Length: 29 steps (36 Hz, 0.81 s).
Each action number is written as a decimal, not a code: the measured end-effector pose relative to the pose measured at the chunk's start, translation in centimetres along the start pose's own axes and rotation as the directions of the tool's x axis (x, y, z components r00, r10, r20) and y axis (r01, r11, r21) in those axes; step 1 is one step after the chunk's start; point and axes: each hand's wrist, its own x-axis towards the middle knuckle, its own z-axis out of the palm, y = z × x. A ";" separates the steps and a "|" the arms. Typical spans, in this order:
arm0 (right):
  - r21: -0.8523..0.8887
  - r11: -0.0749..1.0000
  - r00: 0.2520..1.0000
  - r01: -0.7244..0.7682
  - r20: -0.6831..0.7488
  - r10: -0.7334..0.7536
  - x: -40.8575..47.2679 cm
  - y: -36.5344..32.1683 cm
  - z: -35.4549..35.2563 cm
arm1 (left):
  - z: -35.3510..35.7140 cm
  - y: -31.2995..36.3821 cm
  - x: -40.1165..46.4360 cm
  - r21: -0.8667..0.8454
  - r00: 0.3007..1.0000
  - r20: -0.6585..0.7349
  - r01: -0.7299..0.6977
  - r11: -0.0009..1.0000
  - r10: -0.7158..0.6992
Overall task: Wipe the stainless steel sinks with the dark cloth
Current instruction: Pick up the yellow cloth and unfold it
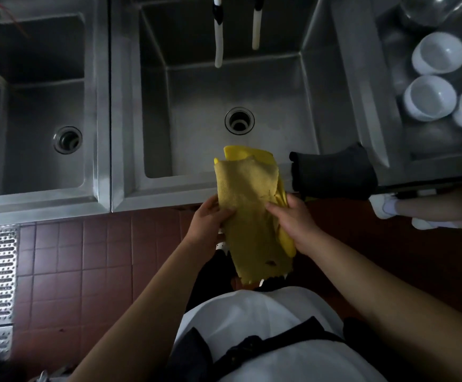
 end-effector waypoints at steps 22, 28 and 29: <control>-0.783 0.585 0.832 0.212 -0.169 -0.528 4.2 -1.2 0.5 | 0.5 2.2 3.7 0.904 0.827 -0.185 -0.069 0.422 0.531; -0.907 0.200 0.843 0.370 0.236 -0.484 5.0 -0.5 0.7 | -0.5 1.6 3.8 0.974 0.814 0.224 -0.209 -0.091 0.536; -0.905 0.227 0.871 0.358 0.237 -0.430 5.0 -0.5 0.8 | -0.9 1.3 4.0 0.949 0.836 0.310 -0.243 -0.201 0.453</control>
